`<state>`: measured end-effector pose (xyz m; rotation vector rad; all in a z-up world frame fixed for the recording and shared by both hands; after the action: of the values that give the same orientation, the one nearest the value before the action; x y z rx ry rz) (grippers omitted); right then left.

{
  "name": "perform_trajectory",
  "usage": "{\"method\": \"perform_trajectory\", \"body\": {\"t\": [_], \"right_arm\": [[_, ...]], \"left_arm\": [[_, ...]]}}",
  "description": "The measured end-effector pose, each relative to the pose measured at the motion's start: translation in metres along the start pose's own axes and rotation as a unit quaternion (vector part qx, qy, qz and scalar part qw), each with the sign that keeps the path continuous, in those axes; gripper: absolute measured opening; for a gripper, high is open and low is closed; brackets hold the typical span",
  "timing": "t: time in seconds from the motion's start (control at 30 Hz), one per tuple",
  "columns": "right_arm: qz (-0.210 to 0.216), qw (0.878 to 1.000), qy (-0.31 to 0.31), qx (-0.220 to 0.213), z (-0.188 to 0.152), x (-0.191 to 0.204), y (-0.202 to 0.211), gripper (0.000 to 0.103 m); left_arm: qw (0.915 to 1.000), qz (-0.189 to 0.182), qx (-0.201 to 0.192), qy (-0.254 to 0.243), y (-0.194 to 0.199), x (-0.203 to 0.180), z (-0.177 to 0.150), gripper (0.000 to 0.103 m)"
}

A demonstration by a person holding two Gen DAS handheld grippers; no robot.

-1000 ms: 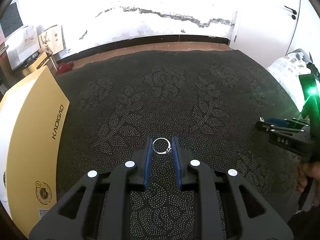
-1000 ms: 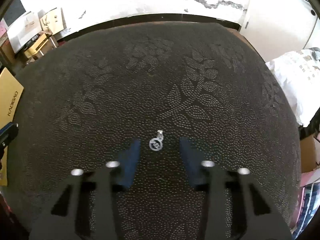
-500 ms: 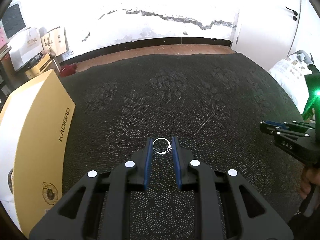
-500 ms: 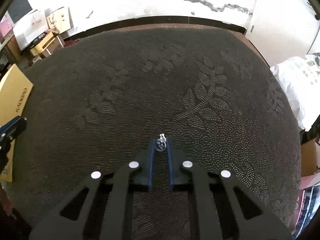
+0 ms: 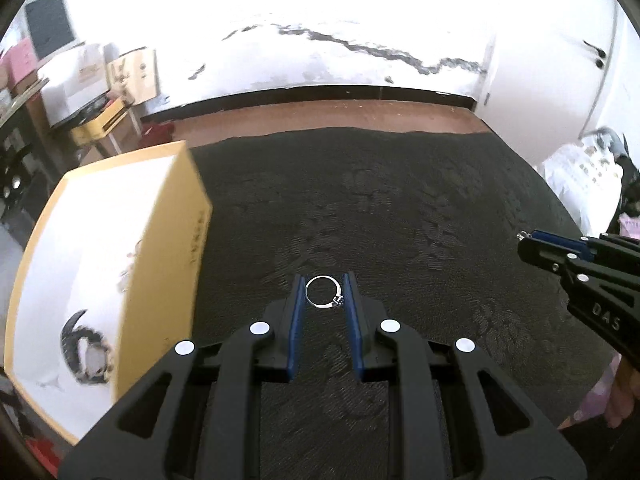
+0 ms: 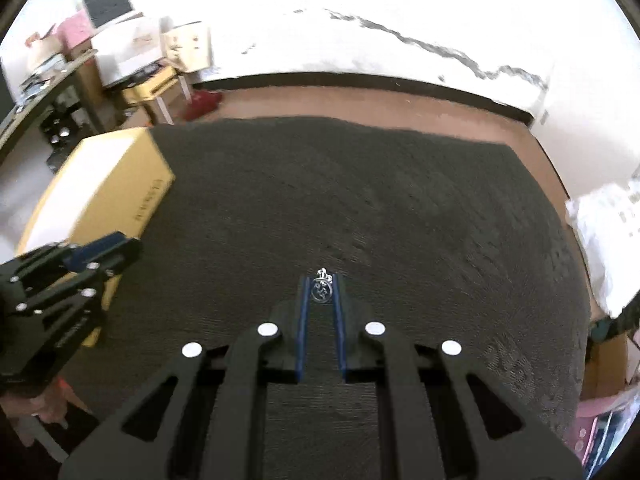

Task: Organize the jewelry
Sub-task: 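Carry the ring with the left tool and charm with the right tool over the box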

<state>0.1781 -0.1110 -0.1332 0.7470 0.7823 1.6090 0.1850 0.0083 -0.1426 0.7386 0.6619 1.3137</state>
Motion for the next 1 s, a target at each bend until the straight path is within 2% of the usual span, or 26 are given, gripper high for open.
{"method": "perform_trajectory", "body": {"t": [0.2, 0.37, 0.53, 0.7, 0.83, 1.0], "right_arm": [[0.042, 0.997, 0.055, -0.022, 0.025, 0.081, 0.022, 0.012], [0.089, 0.990, 0.099, -0.041, 0.045, 0.157, 0.039, 0.012], [0.131, 0.980, 0.141, -0.054, 0.067, 0.233, 0.051, 0.012], [0.160, 0.970, 0.180, -0.046, 0.075, 0.295, 0.039, 0.012], [0.168, 0.965, 0.200, -0.028, 0.073, 0.328, 0.014, 0.012], [0.162, 0.965, 0.207, -0.001, 0.061, 0.334, -0.022, 0.012]], "left_arm": [[0.9993, 0.024, 0.000, 0.030, 0.032, 0.050, -0.003, 0.020], [0.9966, 0.060, -0.005, 0.056, 0.062, 0.107, -0.003, 0.020], [0.9907, 0.100, -0.004, 0.093, 0.080, 0.168, -0.011, 0.020], [0.9829, 0.135, 0.008, 0.125, 0.080, 0.220, -0.024, 0.020], [0.9763, 0.151, 0.025, 0.153, 0.070, 0.249, -0.040, 0.020], [0.9704, 0.159, 0.041, 0.177, 0.048, 0.268, -0.050, 0.020]]}}
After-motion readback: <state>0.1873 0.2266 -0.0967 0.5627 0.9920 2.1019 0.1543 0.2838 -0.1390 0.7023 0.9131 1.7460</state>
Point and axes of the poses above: each gripper's, at about its wrist camera, not at the fingertips, and y roughly against the way its jaws point, x to its left, z to its top, the point moved 10 cm from there along -y, roughly the way its jaws point
